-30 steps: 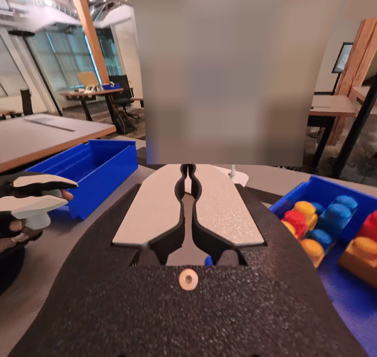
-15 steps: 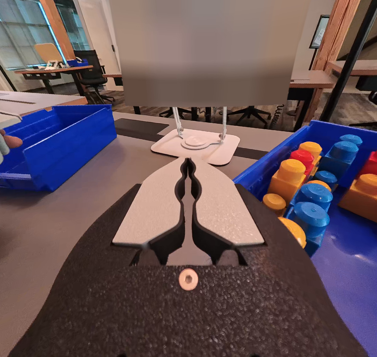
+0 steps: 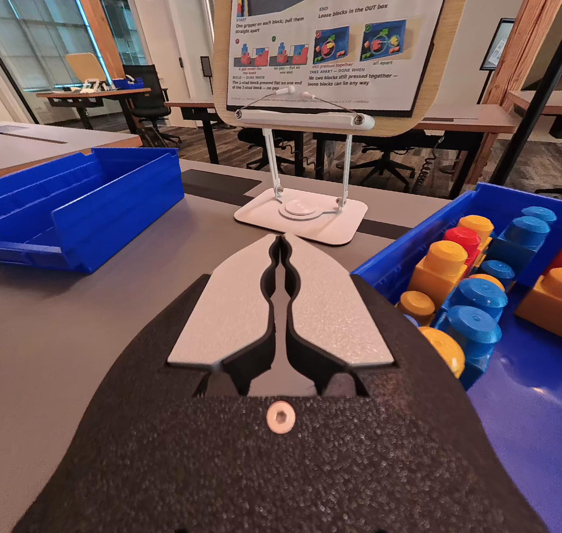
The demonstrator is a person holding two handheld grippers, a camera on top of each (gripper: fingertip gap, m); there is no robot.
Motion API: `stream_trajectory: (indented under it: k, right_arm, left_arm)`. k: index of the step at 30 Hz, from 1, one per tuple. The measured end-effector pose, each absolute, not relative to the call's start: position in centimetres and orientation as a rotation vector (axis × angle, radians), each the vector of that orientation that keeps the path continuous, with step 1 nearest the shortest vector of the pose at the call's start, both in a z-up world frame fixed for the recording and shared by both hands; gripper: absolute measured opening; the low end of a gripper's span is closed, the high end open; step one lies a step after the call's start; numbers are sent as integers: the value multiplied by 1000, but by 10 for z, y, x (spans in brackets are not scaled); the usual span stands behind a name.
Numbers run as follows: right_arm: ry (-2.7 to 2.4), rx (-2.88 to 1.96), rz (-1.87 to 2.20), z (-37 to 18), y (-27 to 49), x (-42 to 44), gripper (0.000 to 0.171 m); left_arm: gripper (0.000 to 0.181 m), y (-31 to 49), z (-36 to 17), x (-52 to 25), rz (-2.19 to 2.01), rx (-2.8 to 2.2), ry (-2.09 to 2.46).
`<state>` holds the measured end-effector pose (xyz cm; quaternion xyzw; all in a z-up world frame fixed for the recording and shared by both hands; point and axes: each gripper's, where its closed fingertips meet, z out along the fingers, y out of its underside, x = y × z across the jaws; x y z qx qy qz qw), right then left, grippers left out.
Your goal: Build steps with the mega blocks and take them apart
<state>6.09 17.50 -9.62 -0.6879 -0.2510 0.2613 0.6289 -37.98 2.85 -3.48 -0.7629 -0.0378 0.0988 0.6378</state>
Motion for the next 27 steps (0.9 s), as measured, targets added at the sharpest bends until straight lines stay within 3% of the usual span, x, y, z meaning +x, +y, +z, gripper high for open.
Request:
stream_trajectory:
  k: [4, 10, 13, 14, 17, 27]
  right_arm:
    - [-605, -1585, 608, -98, 172, 56, 0]
    - [-606, -1599, 625, -101, 172, 56, 0]
    - [-617, -1605, 628, -103, 170, 54, 0]
    - [-620, -1603, 623, -103, 170, 54, 0]
    - [-619, -1597, 622, -100, 170, 55, 0]
    - [-618, -1596, 643, -97, 169, 56, 0]
  left_arm:
    - [60, 9, -89, -406, 196, -1983, -111]
    - [57, 4, -152, -394, 177, -2049, -161]
    - [40, 14, -172, -400, 250, -2083, -180]
    - [23, 17, -175, -401, 255, -2098, -176]
    - [6, 21, -174, -411, 270, -2112, -233]
    - [4, 21, -134, -382, 131, -1934, -254]
